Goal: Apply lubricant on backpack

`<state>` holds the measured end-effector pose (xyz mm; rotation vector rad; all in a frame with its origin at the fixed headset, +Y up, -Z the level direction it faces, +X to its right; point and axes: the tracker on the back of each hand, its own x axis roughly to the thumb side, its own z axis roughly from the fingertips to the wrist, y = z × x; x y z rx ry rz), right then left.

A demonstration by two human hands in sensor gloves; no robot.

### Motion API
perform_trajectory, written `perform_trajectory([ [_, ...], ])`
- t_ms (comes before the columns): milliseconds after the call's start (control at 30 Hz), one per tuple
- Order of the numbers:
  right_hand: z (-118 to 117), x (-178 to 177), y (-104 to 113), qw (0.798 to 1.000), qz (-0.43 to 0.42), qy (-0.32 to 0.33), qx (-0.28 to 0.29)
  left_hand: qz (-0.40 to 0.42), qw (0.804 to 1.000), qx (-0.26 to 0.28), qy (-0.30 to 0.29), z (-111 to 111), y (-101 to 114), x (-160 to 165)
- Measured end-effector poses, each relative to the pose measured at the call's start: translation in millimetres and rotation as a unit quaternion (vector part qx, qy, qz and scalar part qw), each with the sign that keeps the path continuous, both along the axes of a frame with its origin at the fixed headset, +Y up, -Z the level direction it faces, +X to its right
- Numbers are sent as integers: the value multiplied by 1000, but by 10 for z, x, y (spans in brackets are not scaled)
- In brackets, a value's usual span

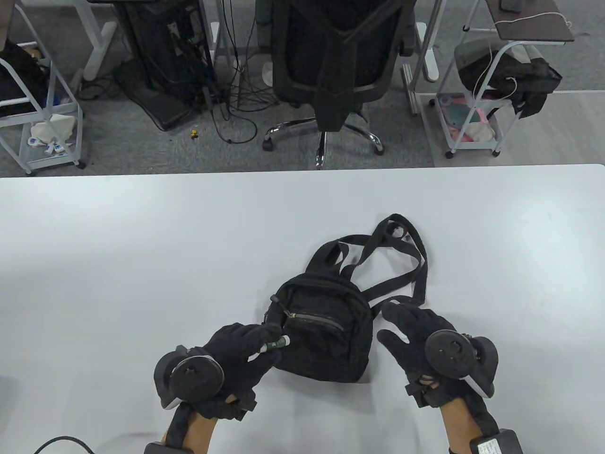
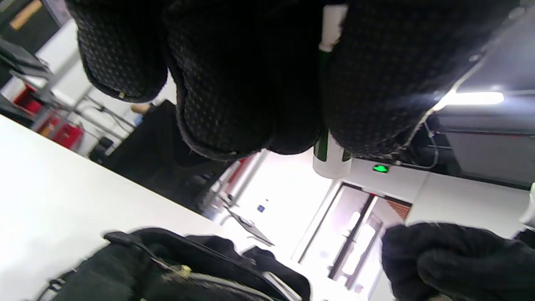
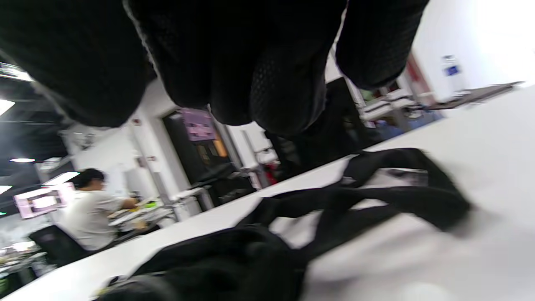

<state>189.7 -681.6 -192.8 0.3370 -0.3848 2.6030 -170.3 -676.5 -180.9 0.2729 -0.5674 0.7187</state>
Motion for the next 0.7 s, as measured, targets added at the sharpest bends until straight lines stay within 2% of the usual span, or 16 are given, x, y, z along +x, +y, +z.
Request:
perform_trajectory([
  [133, 172, -304, 35, 996, -27, 77, 33, 16, 999, -15, -41, 19, -31, 107],
  [333, 387, -650, 58, 987, -46, 137, 72, 57, 994, -2, -95, 104, -27, 269],
  [467, 398, -753, 25, 985, -45, 150, 76, 65, 992, -6, -109, 138, -47, 355],
  [700, 352, -756, -41, 982, -63, 168, 50, 50, 992, -9, -117, 153, -88, 410],
])
